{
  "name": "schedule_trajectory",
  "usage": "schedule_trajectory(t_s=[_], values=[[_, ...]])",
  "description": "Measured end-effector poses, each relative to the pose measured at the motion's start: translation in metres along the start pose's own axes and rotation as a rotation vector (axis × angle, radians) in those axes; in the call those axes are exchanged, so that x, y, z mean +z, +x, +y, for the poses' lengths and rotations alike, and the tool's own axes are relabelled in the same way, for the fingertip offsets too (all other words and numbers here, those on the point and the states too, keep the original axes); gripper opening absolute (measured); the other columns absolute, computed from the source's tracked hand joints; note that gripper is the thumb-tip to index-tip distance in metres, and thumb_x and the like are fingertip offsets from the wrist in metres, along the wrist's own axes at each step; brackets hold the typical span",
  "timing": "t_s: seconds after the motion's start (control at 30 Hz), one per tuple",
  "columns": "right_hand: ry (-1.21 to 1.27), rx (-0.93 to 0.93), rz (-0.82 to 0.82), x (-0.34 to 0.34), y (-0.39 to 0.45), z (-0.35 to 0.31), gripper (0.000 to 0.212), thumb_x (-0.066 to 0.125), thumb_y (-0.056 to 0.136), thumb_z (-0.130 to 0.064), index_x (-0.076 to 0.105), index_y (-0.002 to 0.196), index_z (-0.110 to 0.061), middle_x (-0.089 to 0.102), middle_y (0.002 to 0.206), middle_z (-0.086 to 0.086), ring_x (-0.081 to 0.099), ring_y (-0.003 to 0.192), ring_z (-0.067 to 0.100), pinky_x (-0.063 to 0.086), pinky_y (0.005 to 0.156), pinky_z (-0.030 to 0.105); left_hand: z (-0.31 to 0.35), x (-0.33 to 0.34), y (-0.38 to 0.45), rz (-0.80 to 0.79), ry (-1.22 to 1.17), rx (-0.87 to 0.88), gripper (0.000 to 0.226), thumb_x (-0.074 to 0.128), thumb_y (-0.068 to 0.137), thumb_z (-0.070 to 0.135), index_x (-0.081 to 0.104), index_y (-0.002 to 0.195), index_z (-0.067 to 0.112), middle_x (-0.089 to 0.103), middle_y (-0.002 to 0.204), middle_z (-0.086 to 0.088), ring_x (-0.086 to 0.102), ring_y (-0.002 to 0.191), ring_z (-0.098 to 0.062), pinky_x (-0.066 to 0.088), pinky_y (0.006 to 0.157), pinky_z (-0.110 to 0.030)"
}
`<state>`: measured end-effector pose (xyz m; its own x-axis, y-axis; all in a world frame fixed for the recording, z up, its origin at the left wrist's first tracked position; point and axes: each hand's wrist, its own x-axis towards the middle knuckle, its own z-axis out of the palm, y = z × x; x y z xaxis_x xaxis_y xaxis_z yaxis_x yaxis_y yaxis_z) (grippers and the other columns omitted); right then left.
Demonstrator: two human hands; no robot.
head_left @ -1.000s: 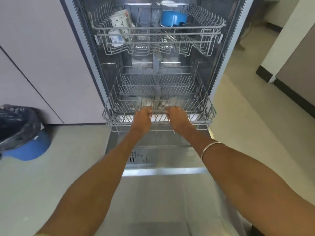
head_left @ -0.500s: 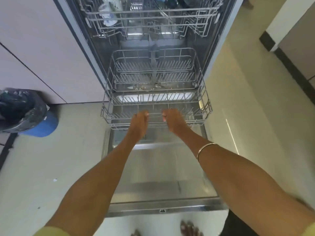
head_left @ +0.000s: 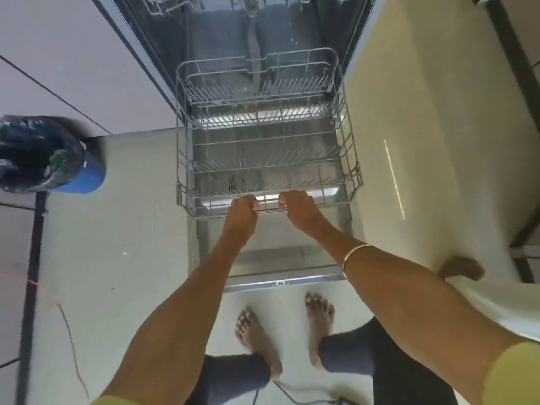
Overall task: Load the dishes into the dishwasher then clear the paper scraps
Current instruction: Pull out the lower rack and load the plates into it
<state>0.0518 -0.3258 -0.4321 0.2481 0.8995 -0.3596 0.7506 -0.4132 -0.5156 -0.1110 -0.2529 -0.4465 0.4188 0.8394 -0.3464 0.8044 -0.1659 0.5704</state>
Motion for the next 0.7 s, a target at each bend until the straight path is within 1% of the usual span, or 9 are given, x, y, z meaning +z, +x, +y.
schedule_trajectory(t_s=[0.1,0.2,0.27,0.33,0.4,0.5,0.6,0.63,0.7], values=[[-0.013,0.017,-0.042,0.008,-0.023,0.000,0.038,0.043,0.079,0.012,0.067,0.094,-0.013,0.066,0.102,0.009,0.056,0.101,0.026,0.031,0.076,0.028,0.006,-0.003,-0.026,-0.038,0.038,-0.025,0.038,0.045,0.080,-0.011,0.071,0.102,0.005,0.070,0.106,-0.017,0.060,0.102,-0.036,0.045,0.089,-0.037],[0.002,0.030,-0.081,0.016,-0.045,0.001,0.040,0.042,0.081,0.013,0.068,0.096,-0.013,0.068,0.105,0.009,0.058,0.102,0.026,0.038,0.084,0.031,0.007,-0.002,-0.050,-0.072,0.048,-0.047,0.040,0.045,0.079,-0.013,0.071,0.104,0.003,0.071,0.107,-0.017,0.062,0.102,-0.036,0.047,0.090,-0.038],[0.013,0.045,-0.095,0.023,-0.058,0.003,0.039,0.044,0.082,0.011,0.070,0.096,-0.015,0.070,0.105,0.007,0.061,0.101,0.027,0.044,0.084,0.032,0.005,0.002,-0.066,-0.087,0.042,-0.051,0.039,0.046,0.080,-0.012,0.072,0.106,0.003,0.071,0.108,-0.017,0.062,0.103,-0.036,0.047,0.091,-0.037],[0.061,0.068,-0.054,0.029,-0.068,0.005,0.037,0.047,0.083,0.008,0.071,0.096,-0.017,0.071,0.104,0.006,0.064,0.102,0.028,0.048,0.087,0.035,0.006,0.005,-0.079,-0.061,0.008,-0.048,0.039,0.046,0.083,-0.011,0.071,0.109,0.004,0.070,0.109,-0.018,0.062,0.104,-0.035,0.047,0.092,-0.037],[0.154,0.110,-0.005,0.031,-0.075,0.004,0.038,0.048,0.084,0.010,0.071,0.103,-0.013,0.070,0.109,0.009,0.063,0.107,0.029,0.046,0.092,0.035,0.008,0.006,-0.083,-0.073,-0.016,-0.089,0.039,0.045,0.086,-0.009,0.067,0.116,0.003,0.067,0.116,-0.019,0.058,0.110,-0.035,0.045,0.095,-0.038],[0.172,0.147,-0.065,0.019,-0.078,-0.004,0.042,0.046,0.089,0.008,0.062,0.124,-0.009,0.061,0.127,0.013,0.055,0.120,0.028,0.038,0.099,0.029,0.018,-0.001,-0.080,-0.188,0.095,-0.142,0.037,0.044,0.087,-0.003,0.058,0.121,0.003,0.061,0.122,-0.019,0.054,0.115,-0.036,0.045,0.096,-0.042],[0.139,0.196,-0.192,-0.002,-0.084,-0.017,0.048,0.043,0.096,-0.002,0.045,0.144,-0.008,0.044,0.150,0.012,0.041,0.137,0.027,0.030,0.111,0.031,0.026,-0.012,-0.085,-0.272,0.281,-0.076,0.044,0.048,0.088,0.002,0.049,0.132,-0.001,0.048,0.138,-0.021,0.044,0.128,-0.036,0.040,0.106,-0.048],[0.117,0.210,-0.226,-0.011,-0.088,-0.022,0.050,0.042,0.097,-0.004,0.040,0.147,-0.007,0.039,0.153,0.012,0.038,0.140,0.028,0.029,0.113,0.034,0.029,-0.017,-0.089,-0.280,0.319,-0.054,0.047,0.048,0.090,0.004,0.046,0.137,-0.003,0.041,0.145,-0.021,0.038,0.135,-0.036,0.036,0.111,-0.047],[0.080,0.236,-0.271,-0.030,-0.100,-0.033,0.048,0.043,0.096,-0.005,0.040,0.145,-0.002,0.045,0.148,0.017,0.043,0.135,0.033,0.036,0.108,0.039,0.035,-0.029,-0.101,-0.297,0.373,-0.045,0.052,0.043,0.097,0.012,0.033,0.146,-0.006,0.026,0.156,-0.023,0.024,0.145,-0.037,0.026,0.118,-0.047]])
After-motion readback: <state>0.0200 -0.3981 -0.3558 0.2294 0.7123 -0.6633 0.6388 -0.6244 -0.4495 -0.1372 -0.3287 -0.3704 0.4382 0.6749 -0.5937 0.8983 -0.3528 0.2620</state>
